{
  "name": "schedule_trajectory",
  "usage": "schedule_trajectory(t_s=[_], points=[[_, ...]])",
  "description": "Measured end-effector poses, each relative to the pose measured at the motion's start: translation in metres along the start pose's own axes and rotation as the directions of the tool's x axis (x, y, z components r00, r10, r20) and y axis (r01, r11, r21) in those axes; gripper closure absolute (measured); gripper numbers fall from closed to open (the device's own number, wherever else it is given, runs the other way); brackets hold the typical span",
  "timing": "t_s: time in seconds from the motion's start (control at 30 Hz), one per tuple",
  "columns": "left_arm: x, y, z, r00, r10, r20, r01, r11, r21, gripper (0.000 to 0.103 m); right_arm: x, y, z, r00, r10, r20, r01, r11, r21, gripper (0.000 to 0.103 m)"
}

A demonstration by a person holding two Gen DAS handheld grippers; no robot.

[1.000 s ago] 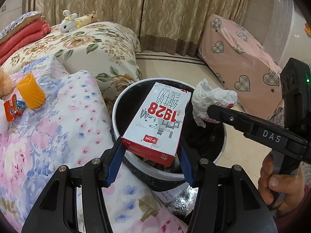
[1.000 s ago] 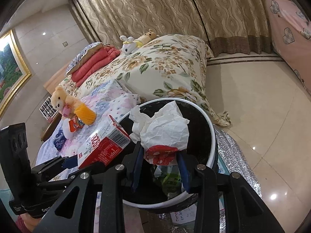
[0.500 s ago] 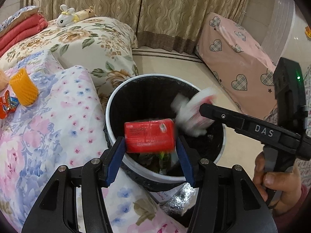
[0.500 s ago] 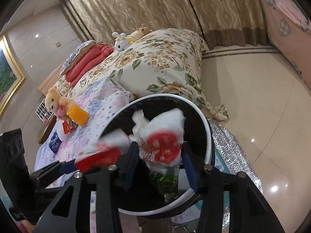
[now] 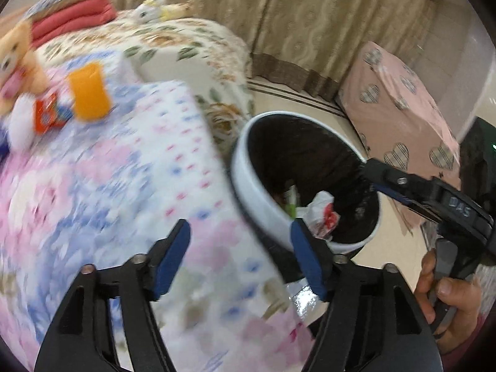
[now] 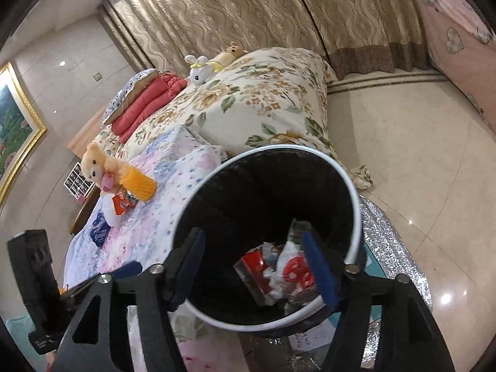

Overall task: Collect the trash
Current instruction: 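Move both open tools back over the bed toward the blue bag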

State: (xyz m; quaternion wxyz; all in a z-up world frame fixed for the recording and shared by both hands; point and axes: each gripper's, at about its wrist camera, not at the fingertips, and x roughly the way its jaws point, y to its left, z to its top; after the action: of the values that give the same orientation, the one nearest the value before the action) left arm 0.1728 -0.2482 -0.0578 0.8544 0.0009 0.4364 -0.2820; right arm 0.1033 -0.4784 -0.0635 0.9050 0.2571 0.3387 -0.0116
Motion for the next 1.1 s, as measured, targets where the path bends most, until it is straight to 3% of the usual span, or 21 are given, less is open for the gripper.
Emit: schedule_trajectory(t_s=[0.17, 0.6, 0.83, 1.1], points=[[-0.012, 0.028, -0.019, 0.999, 0.051, 0.001, -0.051, 0.997, -0.052, 0.028, -0.002, 0.028, -0.010, 1.000, 0.021, 0.021, -0.020, 0.999, -0.043, 0.025], [-0.050, 0.095, -0.046, 0.983, 0.184, 0.025, -0.178, 0.972, -0.156, 0.018, 0.016, 0.094, -0.033, 0.996, 0.084, -0.016, -0.086, 0.987, -0.136, 0.023], [-0.063, 0.126, -0.058, 0.956, 0.293, 0.003, -0.287, 0.940, -0.186, 0.011, 0.035, 0.128, -0.043, 0.991, 0.118, -0.059, -0.127, 0.977, -0.173, 0.023], [-0.084, 0.162, -0.066, 0.921, 0.387, 0.038, -0.368, 0.899, -0.236, 0.010, 0.064, 0.165, -0.053, 0.984, 0.156, -0.082, -0.171, 0.959, -0.226, 0.023]])
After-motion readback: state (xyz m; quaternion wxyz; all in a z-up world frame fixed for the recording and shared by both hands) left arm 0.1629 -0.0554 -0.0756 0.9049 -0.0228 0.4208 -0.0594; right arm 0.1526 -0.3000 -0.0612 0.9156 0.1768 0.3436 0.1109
